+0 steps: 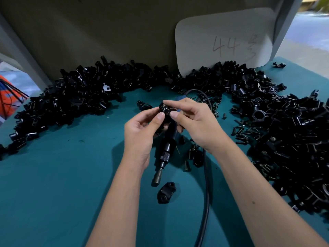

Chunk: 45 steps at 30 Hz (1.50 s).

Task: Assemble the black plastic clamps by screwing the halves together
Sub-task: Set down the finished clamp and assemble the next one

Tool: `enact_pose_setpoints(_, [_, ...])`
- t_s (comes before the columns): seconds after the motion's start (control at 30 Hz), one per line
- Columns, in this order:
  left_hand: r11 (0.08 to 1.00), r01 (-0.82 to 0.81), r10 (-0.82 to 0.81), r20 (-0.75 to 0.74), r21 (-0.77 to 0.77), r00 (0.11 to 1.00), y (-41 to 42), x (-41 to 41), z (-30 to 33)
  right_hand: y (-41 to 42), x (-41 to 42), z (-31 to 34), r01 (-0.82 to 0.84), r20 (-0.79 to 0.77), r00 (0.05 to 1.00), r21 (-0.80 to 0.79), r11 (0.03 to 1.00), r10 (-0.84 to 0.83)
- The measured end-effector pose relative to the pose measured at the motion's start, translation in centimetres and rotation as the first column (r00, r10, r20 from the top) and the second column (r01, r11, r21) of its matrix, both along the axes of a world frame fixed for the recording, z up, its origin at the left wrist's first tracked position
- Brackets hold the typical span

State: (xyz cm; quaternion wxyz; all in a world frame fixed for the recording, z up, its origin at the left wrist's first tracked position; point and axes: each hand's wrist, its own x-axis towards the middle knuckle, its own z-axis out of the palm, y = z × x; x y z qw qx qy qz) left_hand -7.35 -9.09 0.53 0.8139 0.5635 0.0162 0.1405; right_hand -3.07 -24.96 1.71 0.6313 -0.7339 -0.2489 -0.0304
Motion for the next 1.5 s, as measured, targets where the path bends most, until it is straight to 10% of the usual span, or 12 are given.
enact_pose_setpoints(0.47, [0.994, 0.077, -0.081, -0.046, -0.078, 0.996, 1.2, -0.4, 0.1, 1.1, 0.0, -0.9, -0.073, -0.113, 0.989, 0.175, 0.982, 0.094])
enact_pose_setpoints(0.87, [0.995, 0.054, -0.057, -0.033, -0.086, 0.998, -0.3, -0.7, 1.0, -1.4, 0.0, 1.7, 0.103, -0.007, 0.994, -0.131, 0.986, -0.105])
enact_pose_setpoints(0.97, [0.994, 0.086, -0.084, 0.031, -0.074, 0.996, -1.8, -0.6, 1.7, -4.7, 0.9, 3.4, 0.319, 0.150, 0.947, -0.534, 0.783, -0.283])
enact_pose_setpoints(1.07, [0.989, 0.148, -0.145, 0.098, -0.022, 0.985, -3.6, -0.5, 2.1, -8.0, 1.7, 5.0, 0.197, 0.067, 0.953, -0.876, 0.440, -0.295])
enact_pose_setpoints(1.33, [0.976, 0.200, -0.206, 0.075, 0.088, 0.976, -8.1, -0.8, 0.6, -10.2, 2.5, 7.1, -0.156, -0.153, 0.963, -0.988, 0.002, -0.222])
enact_pose_setpoints(1.5, [0.979, 0.184, -0.191, 0.075, 0.089, 0.979, -7.8, -0.6, 0.5, -9.5, 2.4, 5.5, -0.080, -0.056, 0.988, -0.984, -0.161, -0.146])
